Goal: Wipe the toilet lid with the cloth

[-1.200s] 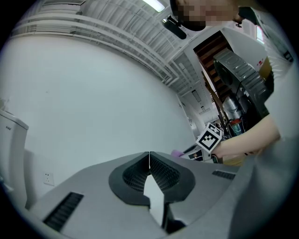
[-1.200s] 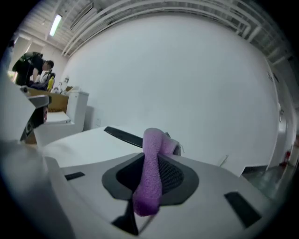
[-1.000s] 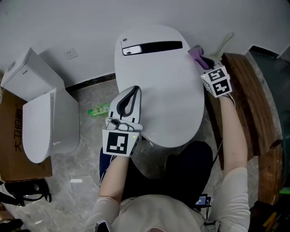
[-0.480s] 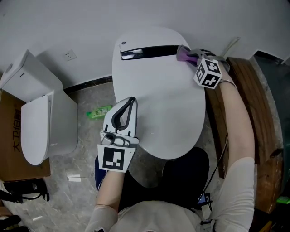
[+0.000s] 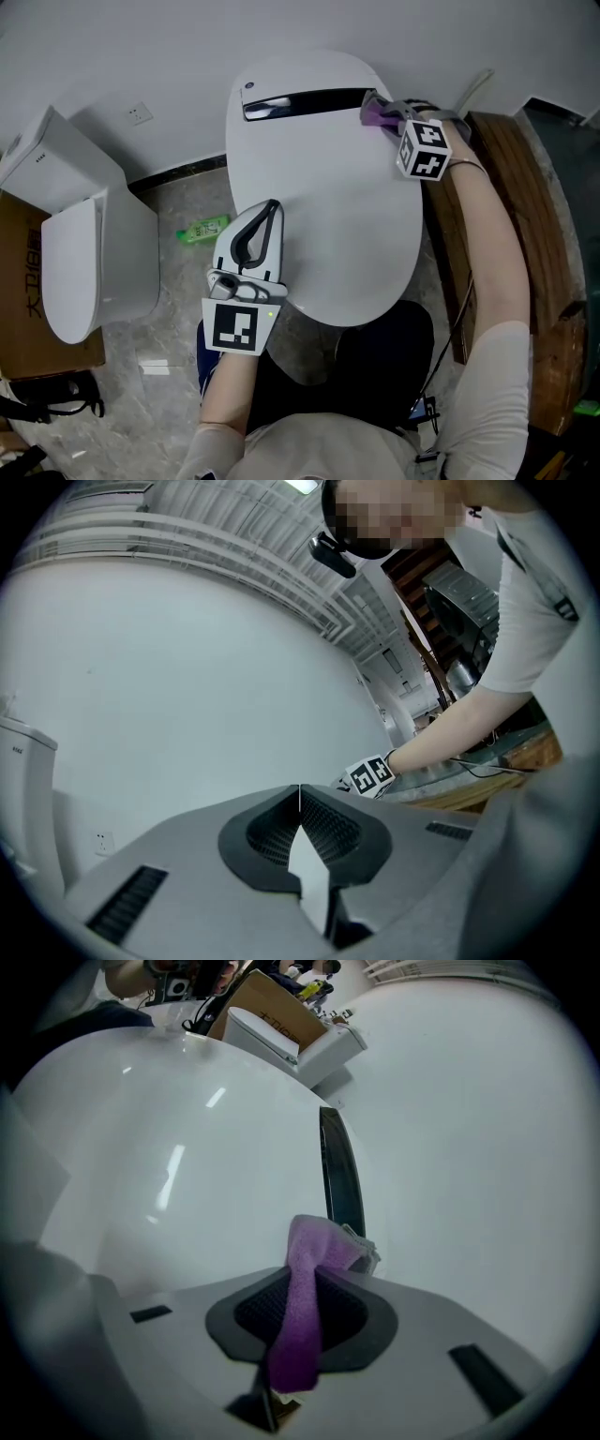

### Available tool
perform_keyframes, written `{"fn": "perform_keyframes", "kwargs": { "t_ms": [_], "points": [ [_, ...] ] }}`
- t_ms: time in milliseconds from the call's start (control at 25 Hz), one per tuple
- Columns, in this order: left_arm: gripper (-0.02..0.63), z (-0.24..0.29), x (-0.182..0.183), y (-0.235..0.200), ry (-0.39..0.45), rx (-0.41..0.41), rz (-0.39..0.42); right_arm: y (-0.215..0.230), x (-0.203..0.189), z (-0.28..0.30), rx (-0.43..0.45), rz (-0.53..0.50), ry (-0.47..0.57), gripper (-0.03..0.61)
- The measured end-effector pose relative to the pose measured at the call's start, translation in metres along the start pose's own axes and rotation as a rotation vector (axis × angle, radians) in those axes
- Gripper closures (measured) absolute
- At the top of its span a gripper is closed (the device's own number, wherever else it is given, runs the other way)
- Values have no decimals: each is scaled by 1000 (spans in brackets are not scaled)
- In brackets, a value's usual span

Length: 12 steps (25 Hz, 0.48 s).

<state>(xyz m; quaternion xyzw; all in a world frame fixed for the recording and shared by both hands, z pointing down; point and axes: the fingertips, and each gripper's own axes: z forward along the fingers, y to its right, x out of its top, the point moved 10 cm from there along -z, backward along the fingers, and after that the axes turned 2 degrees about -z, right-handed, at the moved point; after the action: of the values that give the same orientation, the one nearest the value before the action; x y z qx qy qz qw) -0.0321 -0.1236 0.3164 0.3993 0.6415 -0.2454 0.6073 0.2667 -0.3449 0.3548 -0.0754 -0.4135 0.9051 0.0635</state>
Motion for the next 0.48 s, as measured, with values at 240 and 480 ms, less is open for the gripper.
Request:
{"fn": "perform_keyframes", "kwargs": {
  "t_ms": [240, 480],
  "points": [
    [598, -6, 4, 3, 13, -15, -10, -19, -1, -20, 66, 35, 12, 497],
    [598, -16, 8, 5, 23, -32, -26, -52, 3, -48, 97, 19, 23, 497]
  ]
}}
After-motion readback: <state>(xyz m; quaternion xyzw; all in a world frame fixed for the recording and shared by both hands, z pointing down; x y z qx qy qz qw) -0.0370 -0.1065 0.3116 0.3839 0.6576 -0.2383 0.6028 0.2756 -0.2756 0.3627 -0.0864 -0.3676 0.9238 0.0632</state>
